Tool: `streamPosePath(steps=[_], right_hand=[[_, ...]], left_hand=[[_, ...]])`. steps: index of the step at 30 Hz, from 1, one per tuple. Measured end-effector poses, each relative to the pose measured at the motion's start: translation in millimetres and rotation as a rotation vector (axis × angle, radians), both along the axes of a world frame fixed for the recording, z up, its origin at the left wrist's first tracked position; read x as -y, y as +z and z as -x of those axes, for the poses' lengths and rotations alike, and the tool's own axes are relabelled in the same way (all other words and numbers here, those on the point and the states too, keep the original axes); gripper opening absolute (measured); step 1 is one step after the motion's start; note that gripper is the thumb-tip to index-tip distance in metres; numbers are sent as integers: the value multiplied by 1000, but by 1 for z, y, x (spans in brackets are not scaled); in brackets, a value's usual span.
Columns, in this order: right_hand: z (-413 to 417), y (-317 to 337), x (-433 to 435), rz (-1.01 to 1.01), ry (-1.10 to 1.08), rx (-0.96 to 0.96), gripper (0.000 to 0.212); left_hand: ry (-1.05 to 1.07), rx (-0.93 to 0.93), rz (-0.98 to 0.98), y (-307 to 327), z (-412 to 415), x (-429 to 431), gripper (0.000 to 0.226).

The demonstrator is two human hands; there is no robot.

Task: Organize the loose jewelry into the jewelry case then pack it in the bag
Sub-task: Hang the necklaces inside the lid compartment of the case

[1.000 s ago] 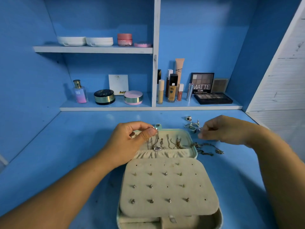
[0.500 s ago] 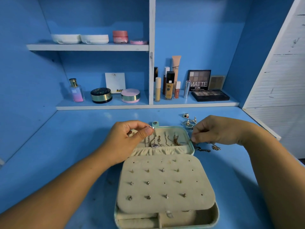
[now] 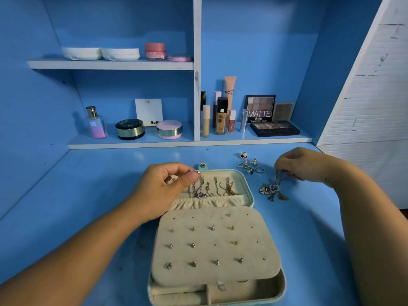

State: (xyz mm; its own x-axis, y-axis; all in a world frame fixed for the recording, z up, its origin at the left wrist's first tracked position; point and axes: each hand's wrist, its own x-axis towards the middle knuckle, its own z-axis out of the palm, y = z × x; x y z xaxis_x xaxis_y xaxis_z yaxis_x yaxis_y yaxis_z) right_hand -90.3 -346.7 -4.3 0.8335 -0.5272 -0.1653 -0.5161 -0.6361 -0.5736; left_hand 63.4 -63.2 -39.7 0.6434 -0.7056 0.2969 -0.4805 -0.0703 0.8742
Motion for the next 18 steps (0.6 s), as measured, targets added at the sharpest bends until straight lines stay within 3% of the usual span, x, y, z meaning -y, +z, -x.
streamPosePath(steps=[4, 9, 14, 18], right_hand=[[2, -2, 5, 137, -76, -28, 44], [-6, -3, -7, 316, -114, 118, 24], [-22, 4, -67, 115, 188, 447, 8], [-31, -7, -106, 57, 346, 448, 22]], left_hand=[[-5, 5, -7, 0, 0, 0, 15], [8, 30, -24, 0, -1, -1, 17], [31, 88, -13, 2, -1, -3, 14], [47, 295, 12, 2, -3, -5, 6]])
